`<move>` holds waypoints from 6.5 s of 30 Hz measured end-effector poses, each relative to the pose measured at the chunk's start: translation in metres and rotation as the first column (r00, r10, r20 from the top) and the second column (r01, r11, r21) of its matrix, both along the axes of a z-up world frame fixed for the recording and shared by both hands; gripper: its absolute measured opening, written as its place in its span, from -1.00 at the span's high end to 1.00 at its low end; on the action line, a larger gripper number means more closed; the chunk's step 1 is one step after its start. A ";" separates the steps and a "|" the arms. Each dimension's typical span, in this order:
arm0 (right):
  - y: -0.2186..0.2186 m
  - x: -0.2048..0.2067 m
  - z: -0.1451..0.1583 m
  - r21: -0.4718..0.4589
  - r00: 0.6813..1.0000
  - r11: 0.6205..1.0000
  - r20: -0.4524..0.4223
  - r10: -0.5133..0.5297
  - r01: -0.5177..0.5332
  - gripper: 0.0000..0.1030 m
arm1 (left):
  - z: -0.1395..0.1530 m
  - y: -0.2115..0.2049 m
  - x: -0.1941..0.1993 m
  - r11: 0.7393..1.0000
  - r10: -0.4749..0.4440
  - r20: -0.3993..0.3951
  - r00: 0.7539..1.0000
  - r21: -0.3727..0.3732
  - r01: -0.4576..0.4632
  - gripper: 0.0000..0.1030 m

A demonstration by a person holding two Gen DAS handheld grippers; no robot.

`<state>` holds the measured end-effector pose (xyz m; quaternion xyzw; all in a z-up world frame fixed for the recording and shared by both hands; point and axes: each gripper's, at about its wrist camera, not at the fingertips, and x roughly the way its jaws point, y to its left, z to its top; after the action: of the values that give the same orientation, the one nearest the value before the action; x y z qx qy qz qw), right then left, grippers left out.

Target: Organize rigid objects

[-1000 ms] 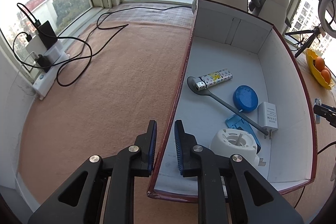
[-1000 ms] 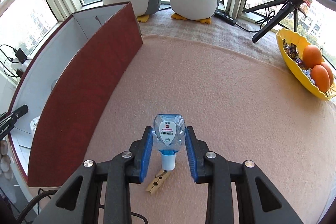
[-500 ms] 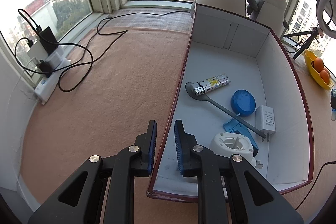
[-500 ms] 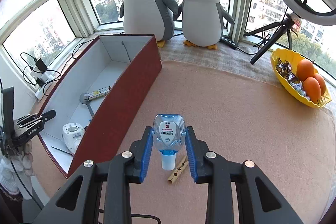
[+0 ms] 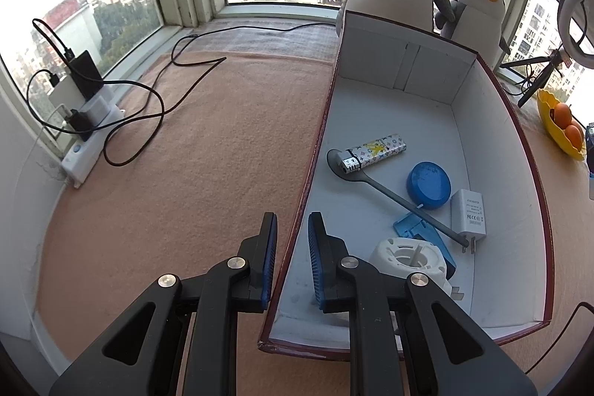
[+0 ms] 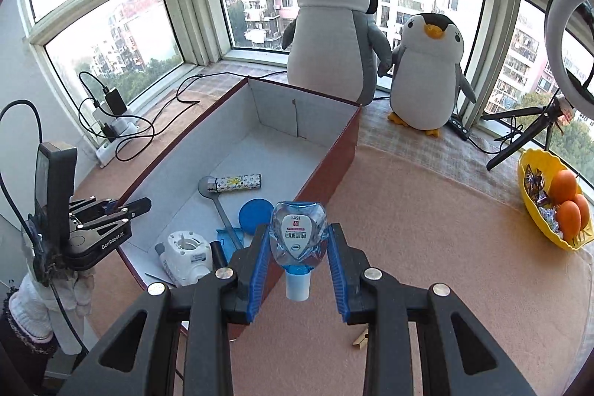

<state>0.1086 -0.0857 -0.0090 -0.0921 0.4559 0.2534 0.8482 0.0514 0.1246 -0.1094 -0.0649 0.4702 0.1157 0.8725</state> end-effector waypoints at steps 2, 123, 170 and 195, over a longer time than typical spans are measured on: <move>0.010 0.000 -0.001 -0.006 1.000 1.000 0.002 0.019 -0.019 0.46 | 0.000 0.000 0.000 1.000 0.001 0.002 1.000 0.002 -0.001 0.72; -0.045 0.024 -0.020 0.045 0.983 0.985 -0.081 -0.165 0.169 0.78 | -0.003 0.002 -0.002 1.000 0.010 -0.012 1.000 -0.003 -0.010 0.75; 0.078 0.000 -0.019 -0.035 0.993 0.993 -0.035 0.111 -0.112 0.06 | 0.000 0.006 -0.001 1.000 0.011 0.004 1.000 -0.016 -0.011 0.80; -0.003 -0.045 0.025 -0.024 0.989 0.996 0.124 -0.077 0.081 -0.45 | 0.100 -0.052 -0.059 0.993 -0.068 0.198 0.978 0.106 0.047 -0.58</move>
<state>0.0637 -0.0891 0.0157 -0.1016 0.4096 0.2070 0.8826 -0.0071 0.0729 -0.0096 -0.0187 0.3746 0.1068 0.9208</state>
